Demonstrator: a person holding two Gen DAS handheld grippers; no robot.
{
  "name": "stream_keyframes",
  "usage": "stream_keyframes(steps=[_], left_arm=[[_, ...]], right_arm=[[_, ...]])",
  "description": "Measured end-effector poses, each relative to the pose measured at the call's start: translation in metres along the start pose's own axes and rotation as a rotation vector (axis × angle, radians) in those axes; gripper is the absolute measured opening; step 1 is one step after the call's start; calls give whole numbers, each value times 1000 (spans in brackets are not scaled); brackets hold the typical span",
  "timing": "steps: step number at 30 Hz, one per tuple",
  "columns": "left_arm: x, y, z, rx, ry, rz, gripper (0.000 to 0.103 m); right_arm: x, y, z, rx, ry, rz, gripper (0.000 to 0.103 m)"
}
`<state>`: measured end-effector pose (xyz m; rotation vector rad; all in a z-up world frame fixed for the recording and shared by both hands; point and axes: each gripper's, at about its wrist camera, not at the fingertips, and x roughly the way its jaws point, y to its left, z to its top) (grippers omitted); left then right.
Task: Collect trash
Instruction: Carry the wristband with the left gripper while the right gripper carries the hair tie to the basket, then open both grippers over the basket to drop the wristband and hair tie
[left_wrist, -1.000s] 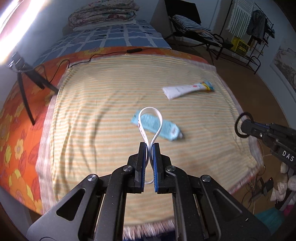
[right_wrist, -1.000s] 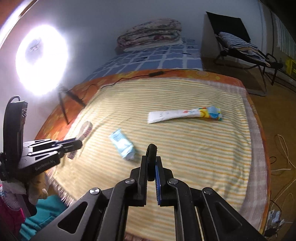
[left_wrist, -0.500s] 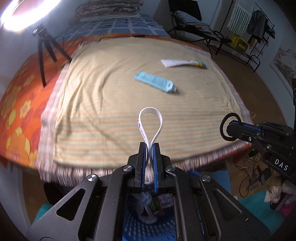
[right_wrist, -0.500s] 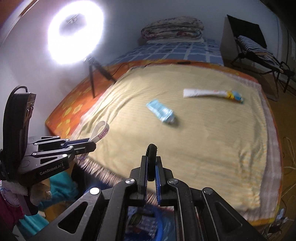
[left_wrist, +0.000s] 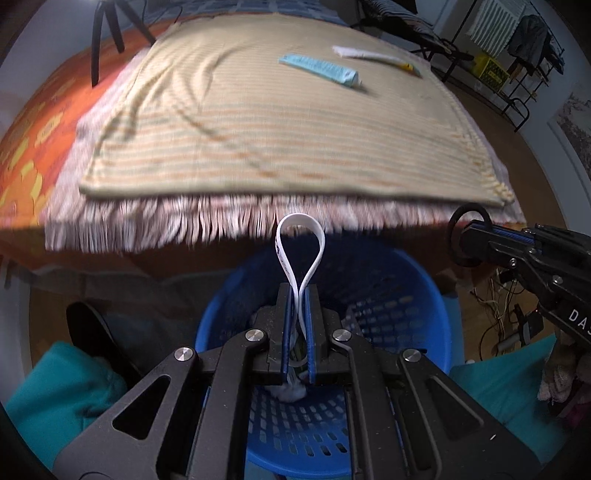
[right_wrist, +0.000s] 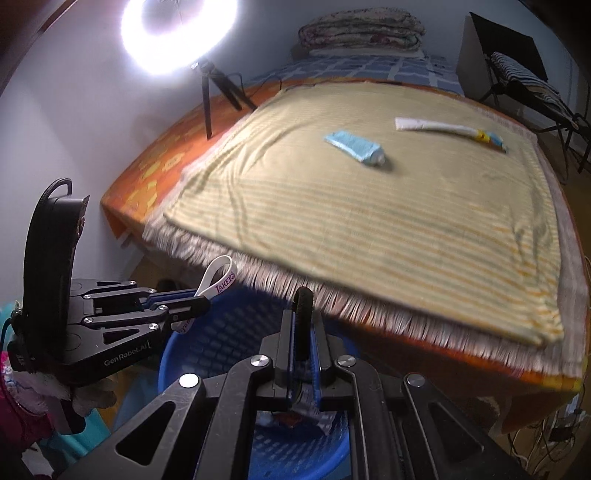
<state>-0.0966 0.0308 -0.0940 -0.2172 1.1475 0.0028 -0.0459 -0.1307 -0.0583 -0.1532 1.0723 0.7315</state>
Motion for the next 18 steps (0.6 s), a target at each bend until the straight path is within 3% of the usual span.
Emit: stream_keyframes(steps=[15,18], left_arm=[[24,5,-33,-22,60,32,5],[28,6,-38,-17,73,41,5]], right_arm=[[26,16,-29,-40,75,-2,6],[30,18,-32,-44,86,-1,13]])
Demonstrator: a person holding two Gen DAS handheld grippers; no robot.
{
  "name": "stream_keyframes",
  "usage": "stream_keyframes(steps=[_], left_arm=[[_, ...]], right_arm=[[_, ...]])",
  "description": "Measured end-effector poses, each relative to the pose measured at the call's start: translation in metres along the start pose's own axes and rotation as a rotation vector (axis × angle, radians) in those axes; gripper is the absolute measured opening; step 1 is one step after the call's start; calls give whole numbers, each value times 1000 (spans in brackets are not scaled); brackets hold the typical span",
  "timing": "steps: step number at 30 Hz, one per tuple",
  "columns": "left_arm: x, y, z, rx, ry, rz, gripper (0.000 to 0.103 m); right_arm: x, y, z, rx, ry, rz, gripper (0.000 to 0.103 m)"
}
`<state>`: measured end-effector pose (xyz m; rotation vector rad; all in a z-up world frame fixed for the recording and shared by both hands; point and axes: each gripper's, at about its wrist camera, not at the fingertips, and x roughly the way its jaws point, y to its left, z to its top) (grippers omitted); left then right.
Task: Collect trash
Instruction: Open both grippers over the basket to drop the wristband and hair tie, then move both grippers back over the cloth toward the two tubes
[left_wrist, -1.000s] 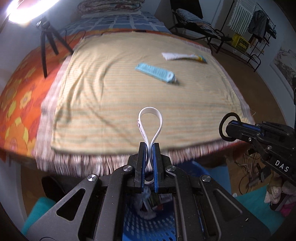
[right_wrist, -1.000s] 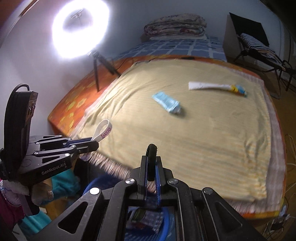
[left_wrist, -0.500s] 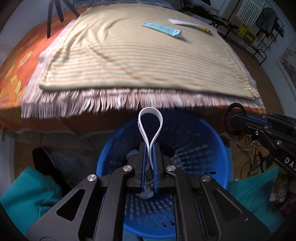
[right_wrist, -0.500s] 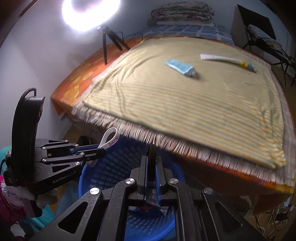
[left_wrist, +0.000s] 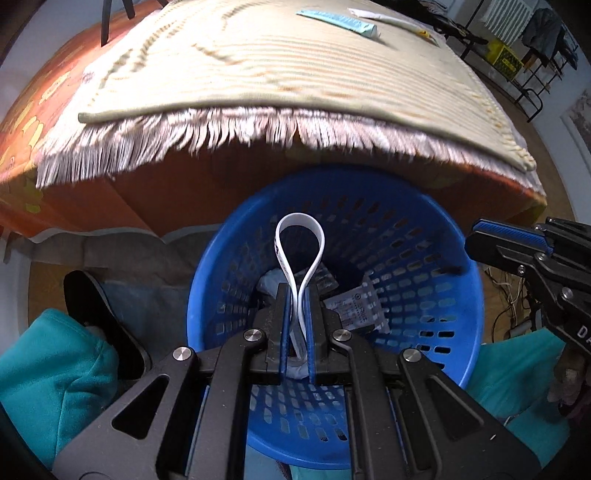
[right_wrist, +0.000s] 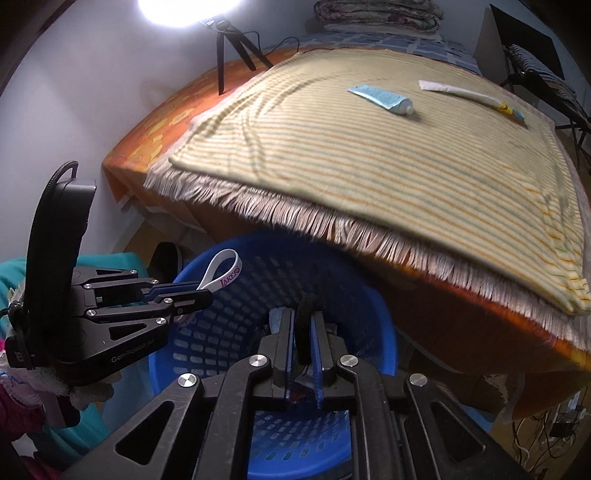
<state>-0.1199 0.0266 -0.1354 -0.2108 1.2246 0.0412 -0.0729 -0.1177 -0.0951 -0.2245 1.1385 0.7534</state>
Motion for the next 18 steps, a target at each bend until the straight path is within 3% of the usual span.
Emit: stream_keyframes(steps=[2,4,6,9,12,18], left_arm=[[3,0,-2,4,7,5,6],[5,1,-3,6,13,11,25],[5,2,-5,6,9,18,35],[8,2,-6,10,16,27,36],[10,1,-9,12,16,30,52],[10,2,-11,9,9,38,66]], right_arm=[[1,1,-2,-2,5,-2,19],[3,1,-3,-1,9,-5,24],[4,1,-4,-1,12,-8,26],[5,2,-4,1,16,-15,30],[6,1,-4,5,18,-18,45],[5,2,-3,2,15,-32,68]])
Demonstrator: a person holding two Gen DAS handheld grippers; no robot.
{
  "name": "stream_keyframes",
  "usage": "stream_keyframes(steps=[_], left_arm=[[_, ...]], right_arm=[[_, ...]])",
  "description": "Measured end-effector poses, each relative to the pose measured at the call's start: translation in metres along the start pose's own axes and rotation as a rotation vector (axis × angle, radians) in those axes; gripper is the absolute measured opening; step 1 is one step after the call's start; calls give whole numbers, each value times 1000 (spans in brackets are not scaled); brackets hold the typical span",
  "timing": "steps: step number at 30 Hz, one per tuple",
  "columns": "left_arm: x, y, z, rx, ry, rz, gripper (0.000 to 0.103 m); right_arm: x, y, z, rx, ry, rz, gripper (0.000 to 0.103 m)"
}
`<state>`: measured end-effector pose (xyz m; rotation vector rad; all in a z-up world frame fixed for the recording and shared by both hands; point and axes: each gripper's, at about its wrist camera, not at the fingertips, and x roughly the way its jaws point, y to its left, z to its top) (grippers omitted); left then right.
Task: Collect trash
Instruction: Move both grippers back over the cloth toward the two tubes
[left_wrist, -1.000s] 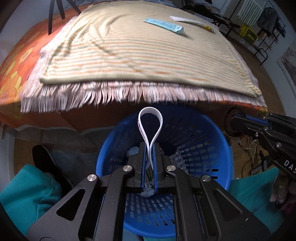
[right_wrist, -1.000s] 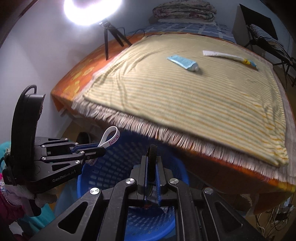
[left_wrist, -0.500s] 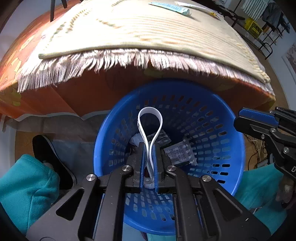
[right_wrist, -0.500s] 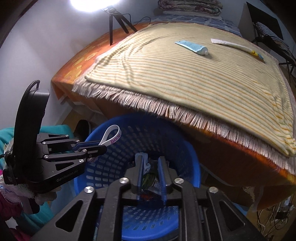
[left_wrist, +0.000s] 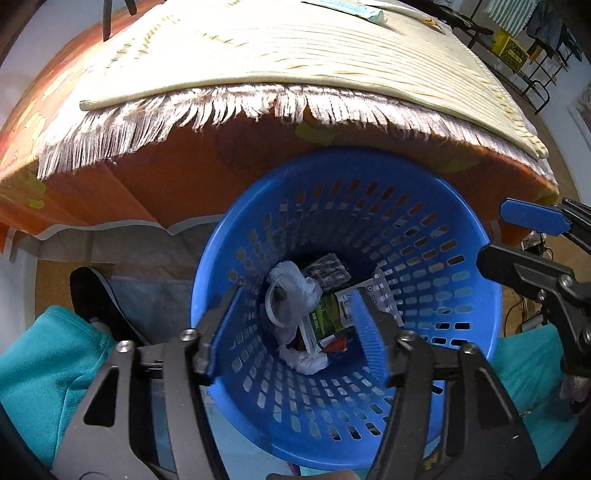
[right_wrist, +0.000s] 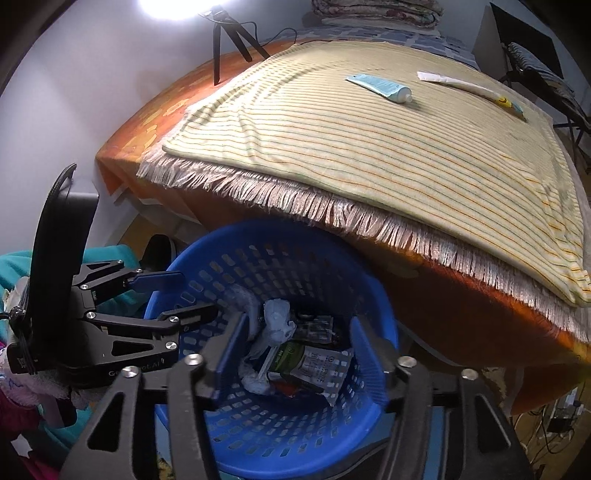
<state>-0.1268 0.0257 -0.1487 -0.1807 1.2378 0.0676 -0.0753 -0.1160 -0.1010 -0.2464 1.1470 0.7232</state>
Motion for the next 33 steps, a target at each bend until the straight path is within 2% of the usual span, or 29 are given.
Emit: stream_keyframes(steps=[7,24,27,33], left_arm=[[2,5,3,-3,5,-2,67],[-2,4,5,-12,1,-1,67],[-8,2,9,-15,-8,-11,67],[-21,-6,18,-12,-31,-26,67]], right_arm=[[0,-2,0,13,4,-14,84],[-6,-8,7,38,3,-51,85],[-13,-11,13,56,-7,-60,93],[-28,-18,26,61,-45,-76,98]])
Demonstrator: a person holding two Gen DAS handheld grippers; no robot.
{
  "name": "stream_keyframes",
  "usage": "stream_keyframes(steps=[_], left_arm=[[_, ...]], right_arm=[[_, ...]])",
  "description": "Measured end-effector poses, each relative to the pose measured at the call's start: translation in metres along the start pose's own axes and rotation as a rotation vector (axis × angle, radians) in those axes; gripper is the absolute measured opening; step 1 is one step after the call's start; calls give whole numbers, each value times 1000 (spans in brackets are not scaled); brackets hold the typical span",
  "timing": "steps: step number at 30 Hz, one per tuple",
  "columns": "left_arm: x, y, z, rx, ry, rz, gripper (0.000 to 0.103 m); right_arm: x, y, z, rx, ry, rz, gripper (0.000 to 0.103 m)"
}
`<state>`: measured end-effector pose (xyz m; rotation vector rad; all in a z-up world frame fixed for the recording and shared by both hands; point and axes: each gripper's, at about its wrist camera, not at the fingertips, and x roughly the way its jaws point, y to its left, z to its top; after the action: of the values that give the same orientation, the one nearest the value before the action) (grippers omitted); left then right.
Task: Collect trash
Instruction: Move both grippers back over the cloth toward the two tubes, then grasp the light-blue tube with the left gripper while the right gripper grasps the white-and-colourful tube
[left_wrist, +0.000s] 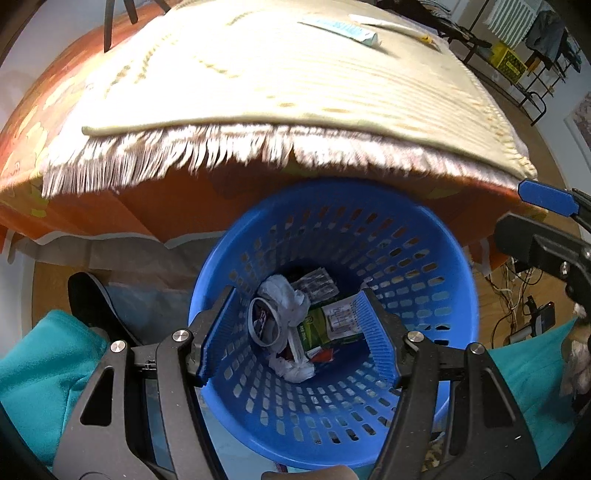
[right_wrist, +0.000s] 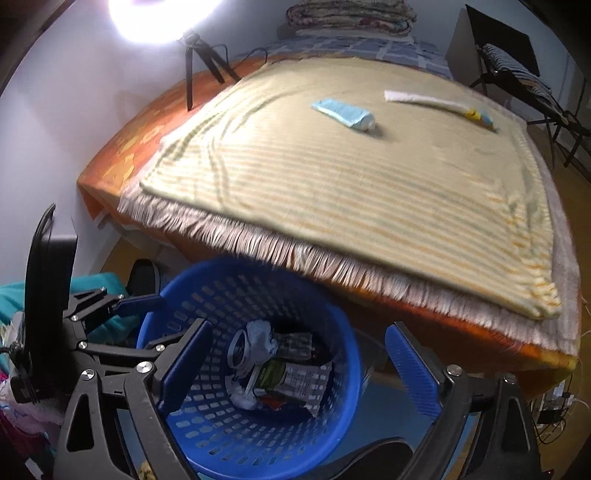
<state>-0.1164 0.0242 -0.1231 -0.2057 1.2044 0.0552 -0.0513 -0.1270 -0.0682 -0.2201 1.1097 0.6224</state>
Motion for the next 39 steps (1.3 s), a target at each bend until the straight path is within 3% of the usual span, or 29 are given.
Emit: stream_keyframes(steps=[6,10,17,21,31,39], left_arm=[[-15,-9,14,18,-33,0,68],[-23,-15,28,13,-54,-19,68],[-22,-39,59,30,-54,-75,68],[-21,-51,86,43,-74,-82,68],[-6,-59,160,23,-105,-107,68],[14,-55,202,-15,-95,-132,68]], right_arm=[[-15,-19,16,-19,-33,-20,98],[-33,-38,31,-40,-113,-17,98],[-57,-85,74,-57,-201,-75,99],[-62,-117,102,-27,-224,-62,98],[-27,-181,181,31,-167,20,97],[15,-207,232,39,-110,68,84]])
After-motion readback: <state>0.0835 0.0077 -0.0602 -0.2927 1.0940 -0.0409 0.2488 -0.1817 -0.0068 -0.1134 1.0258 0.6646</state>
